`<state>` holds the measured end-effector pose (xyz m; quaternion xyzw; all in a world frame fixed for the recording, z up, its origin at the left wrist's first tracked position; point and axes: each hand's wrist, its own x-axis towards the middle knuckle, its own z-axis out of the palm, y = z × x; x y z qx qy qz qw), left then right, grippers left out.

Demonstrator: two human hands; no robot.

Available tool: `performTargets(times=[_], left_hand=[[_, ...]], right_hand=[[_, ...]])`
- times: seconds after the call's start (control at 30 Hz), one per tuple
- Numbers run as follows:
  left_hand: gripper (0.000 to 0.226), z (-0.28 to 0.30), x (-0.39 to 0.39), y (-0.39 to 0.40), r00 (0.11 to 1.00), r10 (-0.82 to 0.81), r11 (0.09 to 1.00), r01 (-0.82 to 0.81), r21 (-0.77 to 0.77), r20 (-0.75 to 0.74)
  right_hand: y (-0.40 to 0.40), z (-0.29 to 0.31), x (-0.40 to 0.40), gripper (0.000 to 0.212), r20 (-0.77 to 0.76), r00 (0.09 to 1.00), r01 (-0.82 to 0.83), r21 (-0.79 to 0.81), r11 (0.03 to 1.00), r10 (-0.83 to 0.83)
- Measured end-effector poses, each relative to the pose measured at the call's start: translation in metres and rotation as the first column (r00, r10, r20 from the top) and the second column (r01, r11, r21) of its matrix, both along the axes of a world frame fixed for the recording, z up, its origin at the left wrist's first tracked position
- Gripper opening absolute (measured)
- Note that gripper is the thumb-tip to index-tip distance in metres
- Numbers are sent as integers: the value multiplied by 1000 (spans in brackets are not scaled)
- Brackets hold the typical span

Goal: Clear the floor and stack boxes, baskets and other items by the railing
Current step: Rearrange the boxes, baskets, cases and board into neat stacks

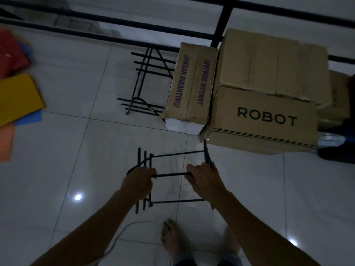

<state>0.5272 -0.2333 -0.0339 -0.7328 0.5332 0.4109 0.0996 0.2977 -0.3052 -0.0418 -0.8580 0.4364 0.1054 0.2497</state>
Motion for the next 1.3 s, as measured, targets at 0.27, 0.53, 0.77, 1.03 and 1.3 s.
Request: performTargets(times=[0.27,0.53,0.77,1.03,1.3], left_hand=[[73,9,-6,1,908,395,817,-280,-503,137],[38,80,-4,-53,182,764,372,-908,192,-619],[26,144,42,-86,148,687,457,-849,265,-712],[24,188,86,-155,340,599,558,-827,73,-726],[31,194,122,-244,312,570,580,-808,103,-760]], right_hand=[[18,18,3,26,144,846,341,595,728,-514],[27,86,73,21,31,620,352,882,313,-784],[-26,164,110,23,-108,778,263,951,165,-619],[-100,180,163,15,157,833,92,907,412,-530],[-182,160,208,11,250,780,109,849,518,-573]])
